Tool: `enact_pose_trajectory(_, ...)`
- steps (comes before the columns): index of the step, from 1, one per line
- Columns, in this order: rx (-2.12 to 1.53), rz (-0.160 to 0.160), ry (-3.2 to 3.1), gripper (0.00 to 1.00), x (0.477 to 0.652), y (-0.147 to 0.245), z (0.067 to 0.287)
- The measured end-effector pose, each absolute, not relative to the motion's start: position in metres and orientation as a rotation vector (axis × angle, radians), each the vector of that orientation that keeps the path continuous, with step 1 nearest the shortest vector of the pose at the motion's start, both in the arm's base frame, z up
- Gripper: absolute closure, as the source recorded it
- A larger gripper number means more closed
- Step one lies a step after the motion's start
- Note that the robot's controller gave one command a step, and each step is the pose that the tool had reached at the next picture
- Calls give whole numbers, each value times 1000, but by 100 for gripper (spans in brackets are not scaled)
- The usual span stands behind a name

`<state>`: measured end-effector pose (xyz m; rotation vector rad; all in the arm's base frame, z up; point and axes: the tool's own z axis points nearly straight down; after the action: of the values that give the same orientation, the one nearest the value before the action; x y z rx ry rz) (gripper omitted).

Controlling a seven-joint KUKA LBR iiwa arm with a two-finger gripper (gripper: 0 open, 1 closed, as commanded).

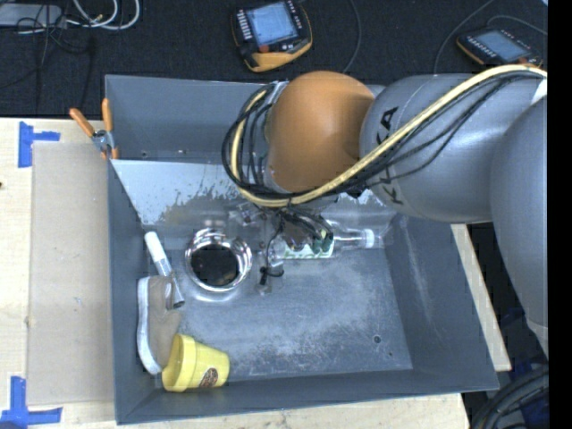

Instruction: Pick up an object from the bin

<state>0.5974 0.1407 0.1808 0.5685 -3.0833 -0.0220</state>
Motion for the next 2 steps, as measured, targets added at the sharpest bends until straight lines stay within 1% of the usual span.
enact_pose_trajectory(1, 389, -21, -3103, 0, 602, 136, 107)
enact_pose_trajectory(2, 224, -20, -3117, 0, 616, 145, 68)
